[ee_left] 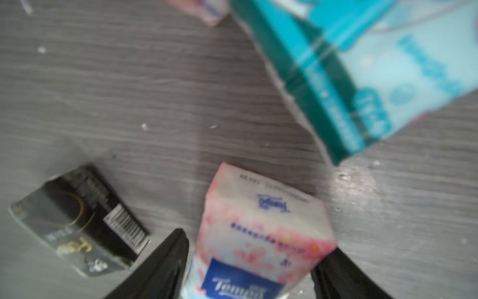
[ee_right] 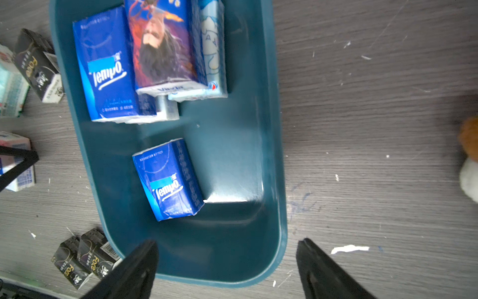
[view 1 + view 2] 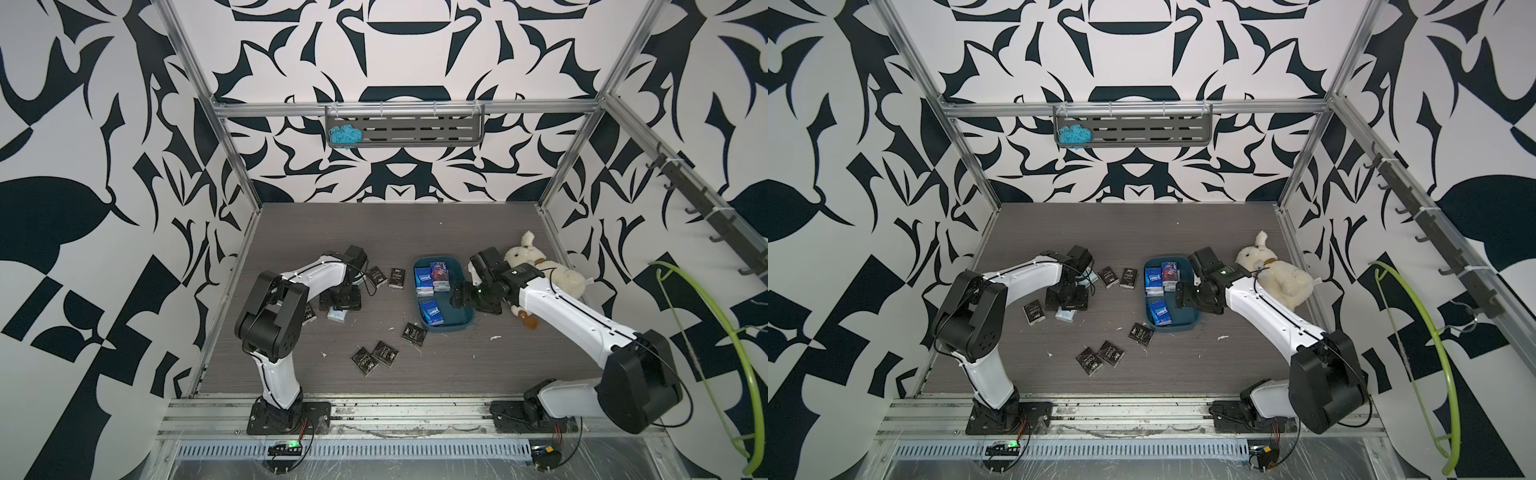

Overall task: Put the pocket tissues into the storage box
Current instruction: Pick up the pocket tissues from the center of the board.

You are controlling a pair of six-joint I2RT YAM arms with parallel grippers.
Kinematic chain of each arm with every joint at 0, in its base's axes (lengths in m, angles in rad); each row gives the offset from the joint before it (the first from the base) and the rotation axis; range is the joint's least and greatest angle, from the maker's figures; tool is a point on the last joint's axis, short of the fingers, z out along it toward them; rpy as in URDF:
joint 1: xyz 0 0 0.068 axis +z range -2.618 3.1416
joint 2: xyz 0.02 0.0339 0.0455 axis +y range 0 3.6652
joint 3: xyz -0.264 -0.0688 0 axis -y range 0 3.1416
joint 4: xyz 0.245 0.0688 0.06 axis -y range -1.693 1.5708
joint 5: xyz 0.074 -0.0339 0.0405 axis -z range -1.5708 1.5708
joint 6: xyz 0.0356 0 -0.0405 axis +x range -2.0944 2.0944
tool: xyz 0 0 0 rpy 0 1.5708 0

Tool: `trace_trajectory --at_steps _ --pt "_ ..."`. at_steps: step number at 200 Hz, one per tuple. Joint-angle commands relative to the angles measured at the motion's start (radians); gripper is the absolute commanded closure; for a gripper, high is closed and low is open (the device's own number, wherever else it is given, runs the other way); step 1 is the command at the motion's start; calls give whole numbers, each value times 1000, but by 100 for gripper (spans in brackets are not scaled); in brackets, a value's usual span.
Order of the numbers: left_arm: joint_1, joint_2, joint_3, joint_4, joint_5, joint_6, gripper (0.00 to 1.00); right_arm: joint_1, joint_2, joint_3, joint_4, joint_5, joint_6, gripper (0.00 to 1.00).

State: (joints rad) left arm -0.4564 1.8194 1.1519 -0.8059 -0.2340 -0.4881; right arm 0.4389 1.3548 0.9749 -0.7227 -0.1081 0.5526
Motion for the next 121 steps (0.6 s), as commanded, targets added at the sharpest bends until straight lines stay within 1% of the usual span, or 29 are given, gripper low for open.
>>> trace_trajectory --at_steps 1,19,26,45,54,67,93,121 --pt "3 26 19 27 29 14 38 -2 -39 25 -51 30 -27 11" --pt "3 22 18 27 40 8 59 -5 -39 43 -68 35 -41 11" --pt "3 14 20 23 44 4 63 -6 -39 47 -72 38 -46 11" --pt "-10 -24 23 -2 53 -34 63 -8 -43 50 -71 38 -52 10" --pt "-28 -46 28 -7 56 -63 63 -8 -45 50 -71 37 -54 10" --pt "-70 -76 46 -61 58 -118 62 -9 -45 48 -69 38 -64 10" --pt "-210 -118 112 -114 49 -263 59 -18 -43 44 -60 41 -92 9" --pt "-387 -110 207 -114 25 -448 58 -38 -47 39 -55 60 -117 9"
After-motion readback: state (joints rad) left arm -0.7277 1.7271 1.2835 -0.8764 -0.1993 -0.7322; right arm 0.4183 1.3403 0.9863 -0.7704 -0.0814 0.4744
